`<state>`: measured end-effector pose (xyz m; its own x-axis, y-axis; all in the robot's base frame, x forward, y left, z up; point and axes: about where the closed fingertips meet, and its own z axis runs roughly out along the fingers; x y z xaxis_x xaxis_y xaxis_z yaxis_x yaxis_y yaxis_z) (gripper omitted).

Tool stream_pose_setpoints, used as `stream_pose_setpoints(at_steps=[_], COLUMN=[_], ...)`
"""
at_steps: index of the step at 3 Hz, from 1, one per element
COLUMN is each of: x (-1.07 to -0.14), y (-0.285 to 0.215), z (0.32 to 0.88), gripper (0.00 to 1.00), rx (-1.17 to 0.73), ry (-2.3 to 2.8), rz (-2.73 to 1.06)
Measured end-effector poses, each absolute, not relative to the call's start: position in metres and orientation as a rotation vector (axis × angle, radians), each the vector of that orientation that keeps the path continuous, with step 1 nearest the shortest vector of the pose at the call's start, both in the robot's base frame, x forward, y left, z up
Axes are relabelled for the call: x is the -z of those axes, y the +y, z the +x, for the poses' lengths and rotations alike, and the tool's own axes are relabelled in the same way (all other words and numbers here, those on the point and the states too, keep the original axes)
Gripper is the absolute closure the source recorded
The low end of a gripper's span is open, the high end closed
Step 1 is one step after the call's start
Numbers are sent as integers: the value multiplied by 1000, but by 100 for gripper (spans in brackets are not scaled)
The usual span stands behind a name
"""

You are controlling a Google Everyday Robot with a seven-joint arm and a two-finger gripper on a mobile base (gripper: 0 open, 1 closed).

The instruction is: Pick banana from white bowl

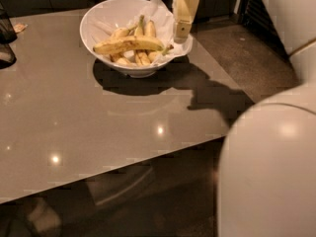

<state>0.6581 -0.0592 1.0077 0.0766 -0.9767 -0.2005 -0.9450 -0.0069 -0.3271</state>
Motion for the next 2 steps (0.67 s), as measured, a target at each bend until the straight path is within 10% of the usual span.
stream_pose_setpoints(at_steps=[2], x=[-995], y=[-33], z=[700], gripper=[20], rx=[37], ry=[1871], rz=[-1959])
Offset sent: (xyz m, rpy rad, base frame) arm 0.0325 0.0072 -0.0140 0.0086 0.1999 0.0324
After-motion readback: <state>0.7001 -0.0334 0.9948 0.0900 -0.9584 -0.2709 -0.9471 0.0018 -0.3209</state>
